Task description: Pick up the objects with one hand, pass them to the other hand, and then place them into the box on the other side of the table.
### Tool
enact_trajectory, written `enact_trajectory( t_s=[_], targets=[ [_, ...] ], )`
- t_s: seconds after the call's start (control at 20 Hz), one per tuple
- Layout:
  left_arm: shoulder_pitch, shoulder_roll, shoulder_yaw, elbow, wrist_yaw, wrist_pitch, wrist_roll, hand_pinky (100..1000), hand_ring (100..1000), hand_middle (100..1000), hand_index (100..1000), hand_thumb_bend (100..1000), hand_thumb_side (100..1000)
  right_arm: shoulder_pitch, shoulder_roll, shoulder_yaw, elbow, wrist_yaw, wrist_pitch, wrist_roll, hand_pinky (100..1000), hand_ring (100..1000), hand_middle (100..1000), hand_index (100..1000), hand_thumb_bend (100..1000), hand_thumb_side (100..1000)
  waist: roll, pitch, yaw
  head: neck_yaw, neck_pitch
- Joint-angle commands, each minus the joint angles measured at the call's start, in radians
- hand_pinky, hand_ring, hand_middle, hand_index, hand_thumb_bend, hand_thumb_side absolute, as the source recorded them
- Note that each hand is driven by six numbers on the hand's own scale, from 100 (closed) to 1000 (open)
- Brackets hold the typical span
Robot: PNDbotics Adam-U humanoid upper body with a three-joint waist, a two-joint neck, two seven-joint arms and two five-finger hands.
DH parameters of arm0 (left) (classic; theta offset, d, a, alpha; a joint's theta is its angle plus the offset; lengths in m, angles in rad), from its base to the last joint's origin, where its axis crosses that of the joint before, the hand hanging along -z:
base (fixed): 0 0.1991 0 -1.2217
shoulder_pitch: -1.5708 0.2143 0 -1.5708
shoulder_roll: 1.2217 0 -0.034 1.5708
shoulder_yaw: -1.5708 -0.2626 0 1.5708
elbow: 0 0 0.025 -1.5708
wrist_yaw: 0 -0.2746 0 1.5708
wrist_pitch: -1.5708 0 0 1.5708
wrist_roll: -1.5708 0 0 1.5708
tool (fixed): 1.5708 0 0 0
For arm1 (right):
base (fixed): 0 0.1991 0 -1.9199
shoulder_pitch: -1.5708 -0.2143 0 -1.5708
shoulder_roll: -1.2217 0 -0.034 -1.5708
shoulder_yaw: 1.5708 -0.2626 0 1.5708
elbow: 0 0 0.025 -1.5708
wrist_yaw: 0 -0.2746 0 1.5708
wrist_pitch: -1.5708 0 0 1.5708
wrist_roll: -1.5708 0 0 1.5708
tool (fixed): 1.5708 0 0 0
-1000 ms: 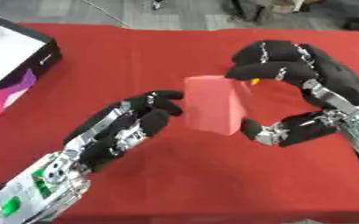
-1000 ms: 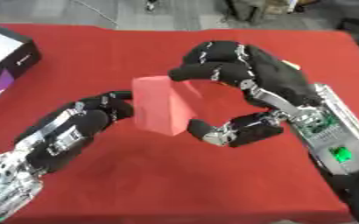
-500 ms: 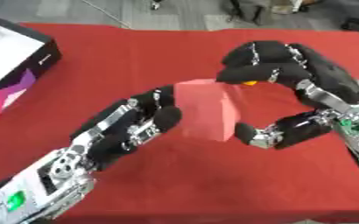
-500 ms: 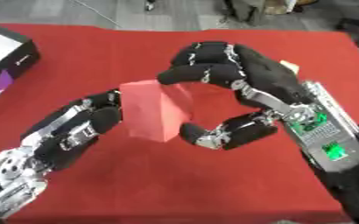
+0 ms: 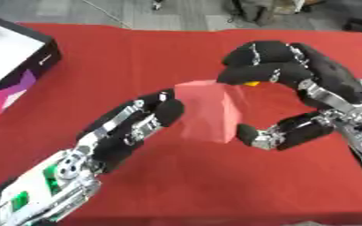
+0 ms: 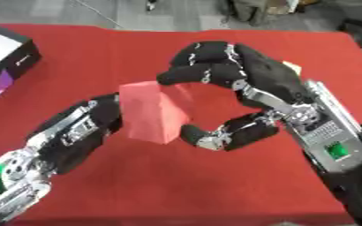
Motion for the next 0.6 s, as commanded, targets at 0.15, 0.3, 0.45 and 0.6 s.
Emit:
enact_trajectory(
  t_s=[0.15,0.3,0.45,0.6],
  targets=[
    [-0.022,-0.008,-0.007,-0.018,0.019,-0.005,-0.02,1000,918,961,733,597,725,-0.019,-0.004,-0.005,-0.021,-0.009,-0.002,0.004,739,653,355,887,100,100,0.002,-0.013,0.0,-0.002,-0.004],
    [-0.027,-0.013,-0.014,-0.018,0.023,0.003,-0.021,1000,920,965,734,598,730,-0.023,0.001,-0.003,-0.021,-0.013,-0.003,0.006,739,653,355,887,100,100,0.001,-0.014,0.0,-0.002,-0.003],
    [-0.034,-0.02,-0.024,-0.018,0.025,0.013,-0.021,1000,920,968,734,596,730,-0.029,0.006,0.002,-0.021,-0.017,-0.004,0.01,740,653,355,887,100,100,0.0,-0.015,0.0,-0.002,-0.003],
    [-0.038,-0.025,-0.029,-0.018,0.026,0.017,-0.023,1000,921,969,735,596,730,-0.031,0.009,0.004,-0.021,-0.022,-0.004,0.014,740,653,355,887,100,100,-0.001,-0.015,0.0,-0.002,-0.002]
  ],
)
